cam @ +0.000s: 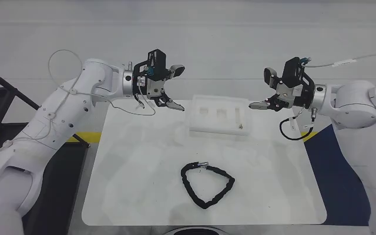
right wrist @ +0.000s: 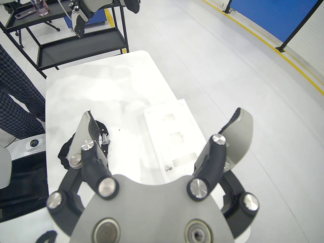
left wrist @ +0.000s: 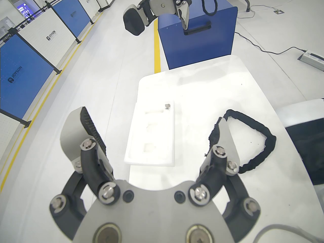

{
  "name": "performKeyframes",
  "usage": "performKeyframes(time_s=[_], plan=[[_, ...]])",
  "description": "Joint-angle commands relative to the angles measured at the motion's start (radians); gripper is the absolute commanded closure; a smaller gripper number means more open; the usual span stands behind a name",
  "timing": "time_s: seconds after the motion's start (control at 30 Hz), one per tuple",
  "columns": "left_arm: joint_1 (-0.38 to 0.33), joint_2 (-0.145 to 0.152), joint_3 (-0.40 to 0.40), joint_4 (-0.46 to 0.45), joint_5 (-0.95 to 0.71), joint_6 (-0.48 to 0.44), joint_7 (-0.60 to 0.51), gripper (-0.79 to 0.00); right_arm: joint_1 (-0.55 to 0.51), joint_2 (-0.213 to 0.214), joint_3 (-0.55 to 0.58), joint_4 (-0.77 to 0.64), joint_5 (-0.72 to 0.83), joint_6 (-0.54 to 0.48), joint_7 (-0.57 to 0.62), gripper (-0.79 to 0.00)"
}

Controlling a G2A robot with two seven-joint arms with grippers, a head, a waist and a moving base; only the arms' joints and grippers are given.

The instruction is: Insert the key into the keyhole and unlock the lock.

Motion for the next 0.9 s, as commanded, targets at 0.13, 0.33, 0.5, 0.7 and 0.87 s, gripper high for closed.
performKeyframes(time_s=[0.13, 0.33, 0.5, 0.7, 0.87], plan=[[0.0, 0.0, 0.0, 0.0, 0.0, 0.0, 0.0, -0.785, 0.0, 0.0, 0.0, 0.0, 0.0, 0.0, 0.0, -0.784], [0.0, 0.0, 0.0, 0.0, 0.0, 0.0, 0.0, -0.784, 0.0, 0.0, 0.0, 0.0, 0.0, 0.0, 0.0, -0.784], [0.0, 0.0, 0.0, 0.0, 0.0, 0.0, 0.0, -0.784, 0.0, 0.0, 0.0, 0.0, 0.0, 0.0, 0.0, -0.785], [0.0, 0.0, 0.0, 0.0, 0.0, 0.0, 0.0, -0.784, 0.0, 0.0, 0.0, 0.0, 0.0, 0.0, 0.0, -0.784], [0.0, 0.0, 0.0, 0.0, 0.0, 0.0, 0.0, -0.785, -0.012, -0.001, 0.003, -0.005, -0.013, 0.028, -0.022, -0.785]])
